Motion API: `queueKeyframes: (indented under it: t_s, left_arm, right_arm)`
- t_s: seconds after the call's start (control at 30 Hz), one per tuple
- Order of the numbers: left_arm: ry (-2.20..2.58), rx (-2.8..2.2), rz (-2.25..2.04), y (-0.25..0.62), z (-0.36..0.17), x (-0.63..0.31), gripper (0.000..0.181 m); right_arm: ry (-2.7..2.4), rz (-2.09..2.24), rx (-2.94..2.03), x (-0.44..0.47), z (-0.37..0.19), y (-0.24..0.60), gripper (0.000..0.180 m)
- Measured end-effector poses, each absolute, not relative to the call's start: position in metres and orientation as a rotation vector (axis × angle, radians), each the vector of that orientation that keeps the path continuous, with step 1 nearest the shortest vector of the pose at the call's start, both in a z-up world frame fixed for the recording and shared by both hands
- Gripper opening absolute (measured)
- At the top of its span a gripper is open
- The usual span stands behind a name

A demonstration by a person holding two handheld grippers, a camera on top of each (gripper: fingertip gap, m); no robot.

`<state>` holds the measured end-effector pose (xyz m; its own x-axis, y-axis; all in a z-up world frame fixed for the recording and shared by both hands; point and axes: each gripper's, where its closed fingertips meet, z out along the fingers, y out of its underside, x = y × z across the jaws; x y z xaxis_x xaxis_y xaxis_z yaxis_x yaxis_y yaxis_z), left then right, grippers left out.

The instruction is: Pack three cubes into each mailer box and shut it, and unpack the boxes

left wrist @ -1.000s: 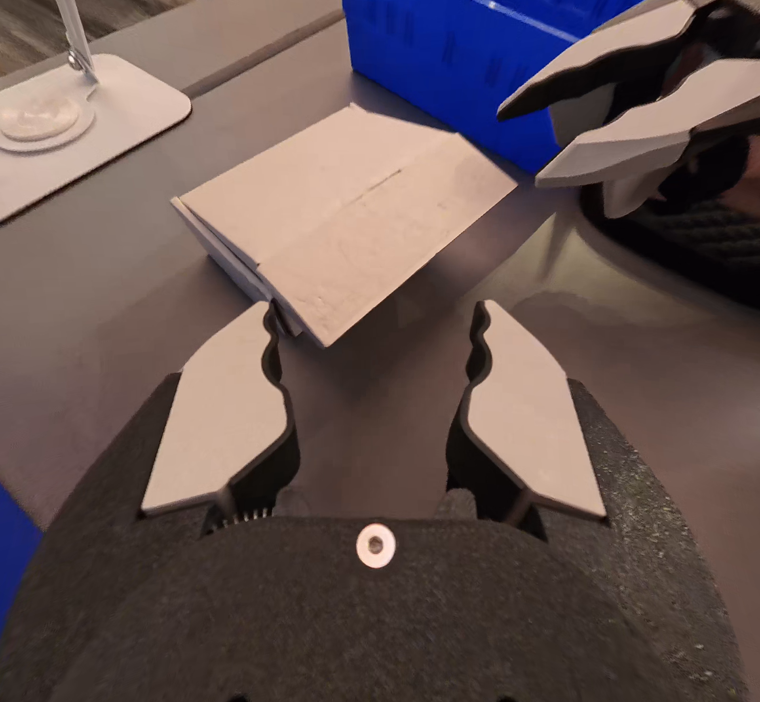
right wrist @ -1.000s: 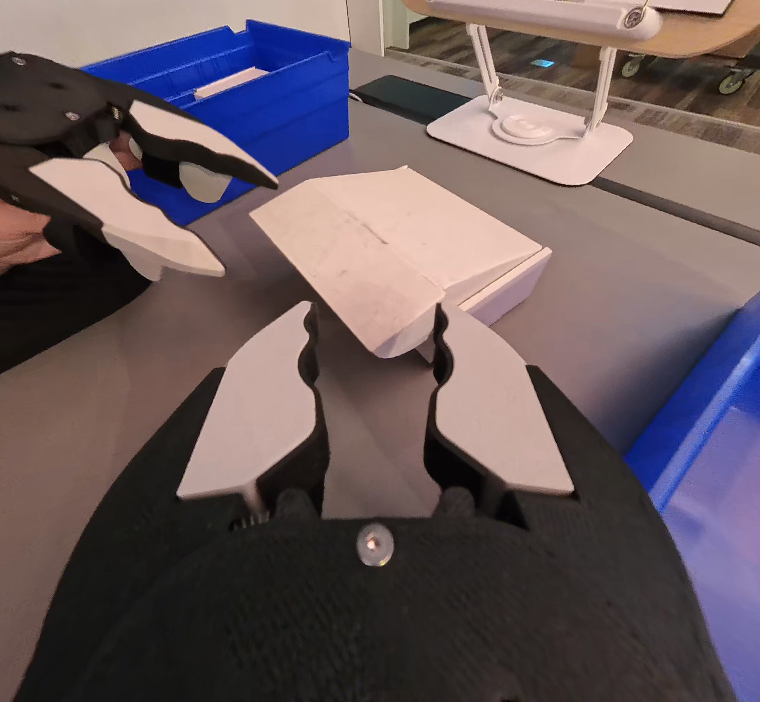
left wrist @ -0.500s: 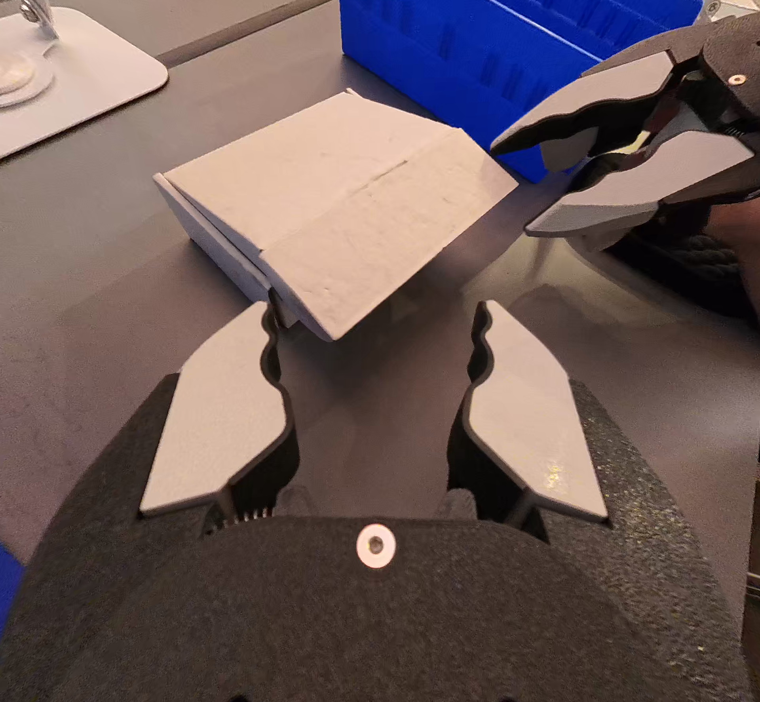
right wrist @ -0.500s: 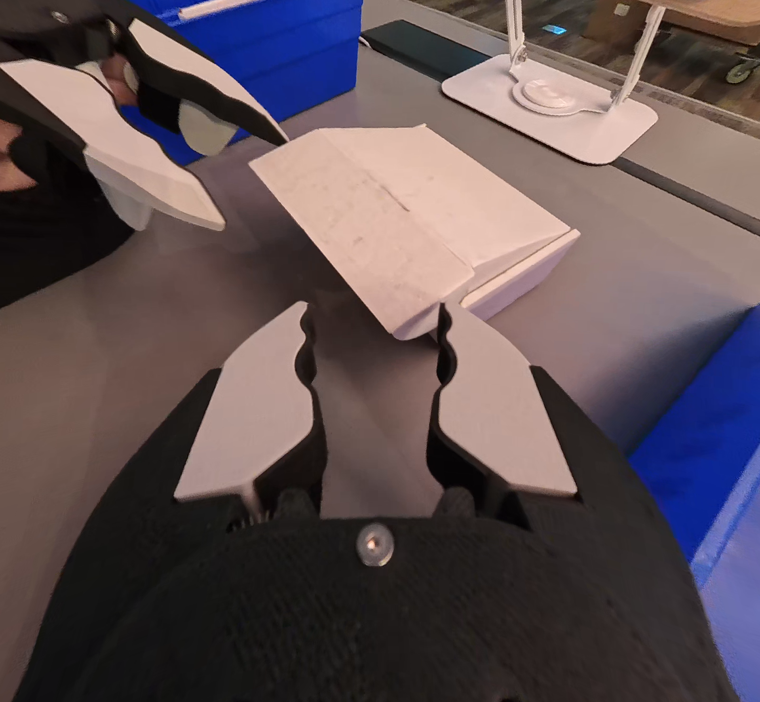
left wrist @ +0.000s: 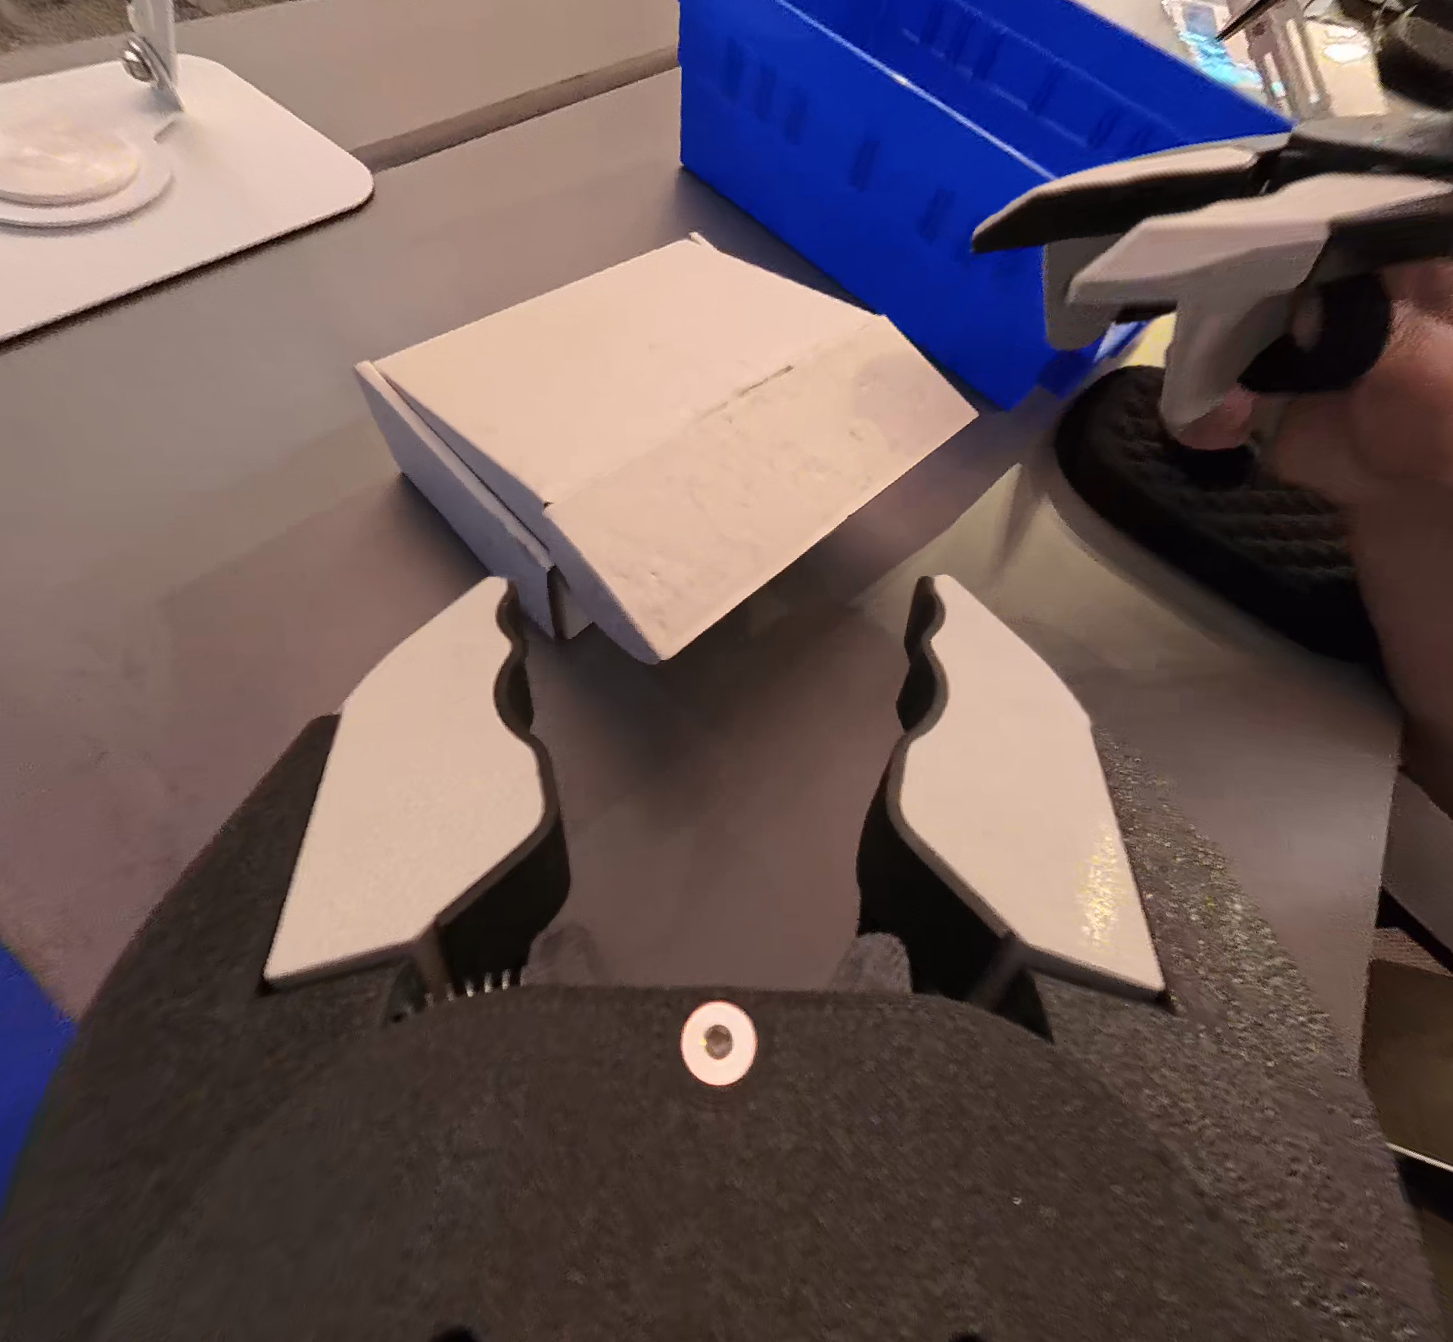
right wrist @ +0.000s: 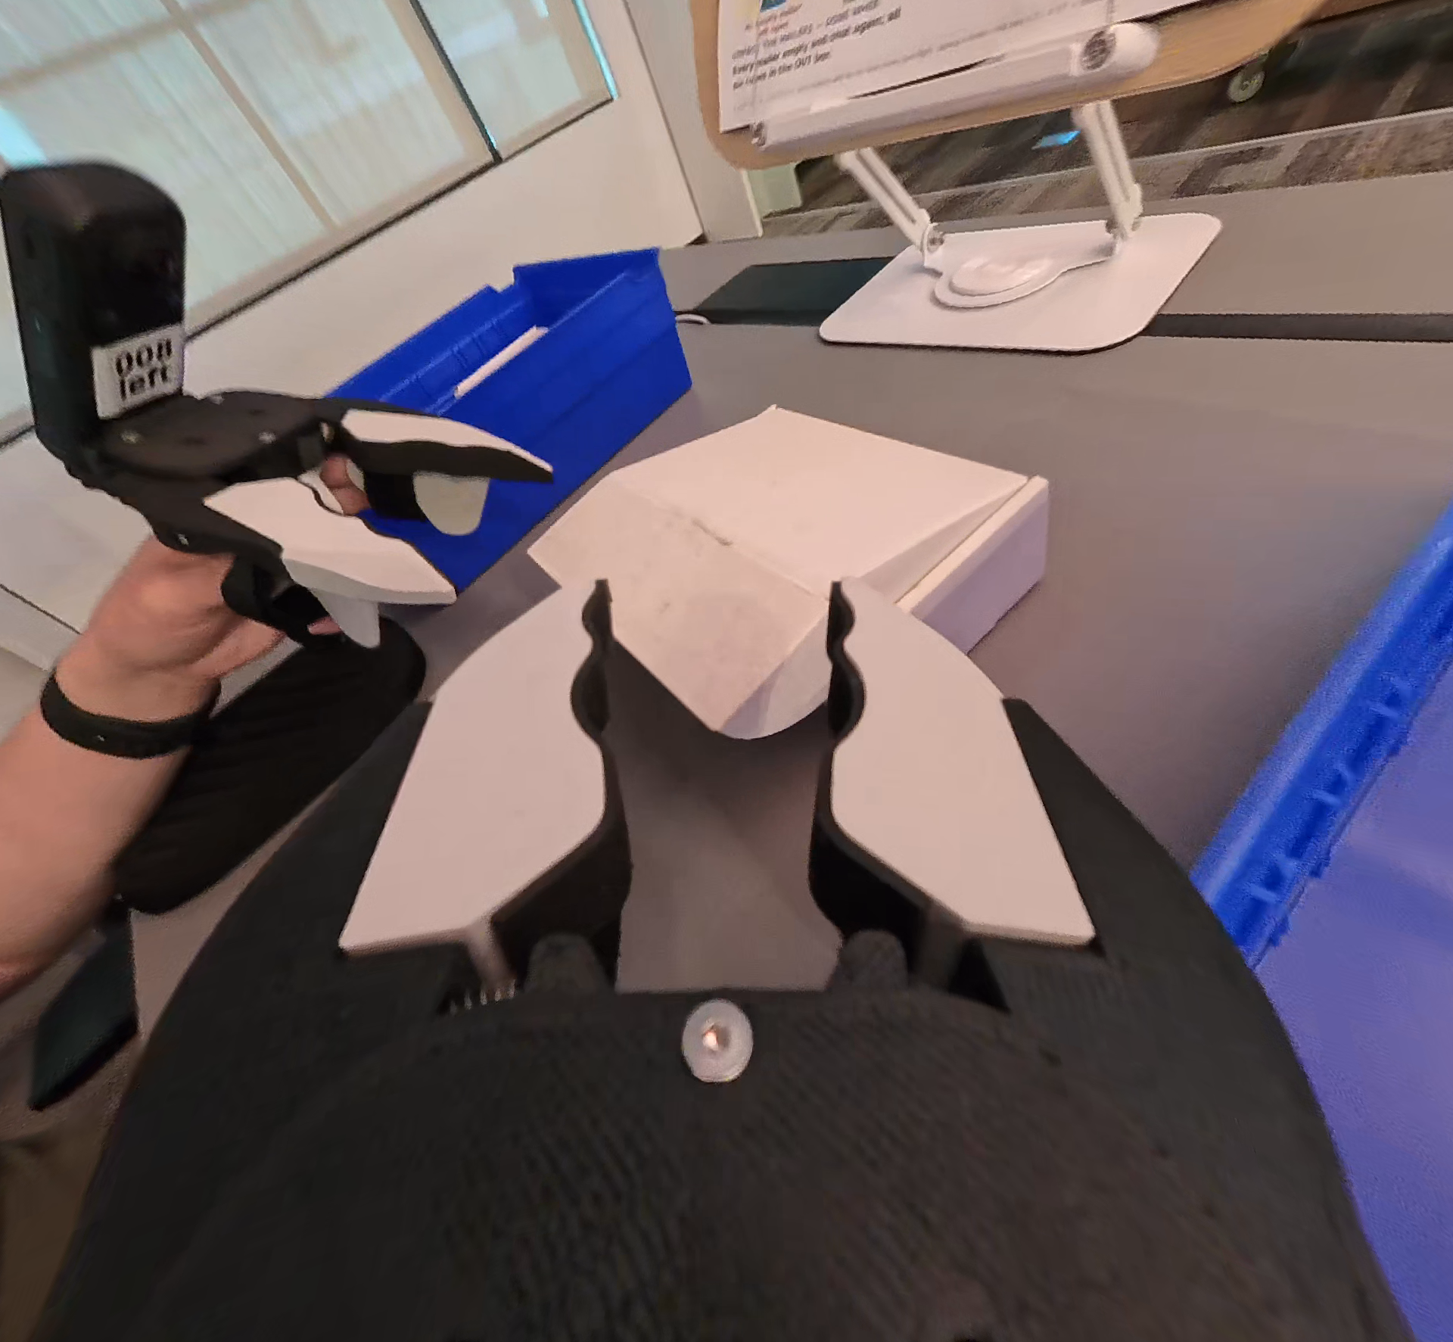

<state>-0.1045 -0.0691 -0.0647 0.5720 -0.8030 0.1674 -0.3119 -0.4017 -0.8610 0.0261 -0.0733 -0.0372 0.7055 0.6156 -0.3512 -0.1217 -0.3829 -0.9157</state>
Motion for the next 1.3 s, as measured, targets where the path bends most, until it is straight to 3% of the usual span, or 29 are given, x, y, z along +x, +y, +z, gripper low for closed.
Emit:
queueKeyframes:
  t_s: [0.03, 0.17, 0.33, 0.47, 0.6, 0.97, 1.1, 1.17, 1.3]
  left_arm:
    - [0.899, -1.971, -0.725, -0.068, -0.066, -0.106, 0.092]
    - [0.913, -2.028, -0.710, -0.065, -0.078, -0.102, 0.091]
    - [1.001, -2.000, -0.450, -0.059, -0.090, -0.110, 0.089]
    - [0.986, -1.994, -0.326, -0.057, -0.101, -0.115, 0.065]
    - [0.985, -2.034, -0.259, -0.056, -0.118, -0.111, 0.064]
    - [0.967, -1.960, -0.165, -0.052, -0.114, -0.105, 0.045]
    - [0.974, -1.952, -0.131, -0.049, -0.114, -0.105, 0.046]
    - [0.970, -1.958, -0.095, -0.048, -0.115, -0.108, 0.062]
    - [1.001, -1.910, -0.044, -0.049, -0.111, -0.108, 0.060]
  right_arm:
    - [-0.377, 0.852, -1.795, 0.028, -0.035, -0.073, 0.051]
    - [-0.414, 0.835, -1.873, 0.023, -0.054, -0.074, 0.051]
    - [-0.632, 0.481, -1.878, 0.020, -0.069, -0.081, 0.057]
    - [-0.690, 0.255, -1.889, 0.022, -0.082, -0.086, 0.044]
    - [-0.682, 0.132, -1.915, 0.018, -0.096, -0.085, 0.026]
    - [-0.621, 0.100, -1.893, 0.016, -0.095, -0.078, 0.025]
    - [-0.638, 0.047, -1.894, 0.019, -0.097, -0.076, 0.025]
    - [-0.660, 0.020, -1.891, 0.019, -0.099, -0.076, 0.026]
    - [-0.678, -0.020, -1.827, 0.020, -0.090, -0.076, 0.026]
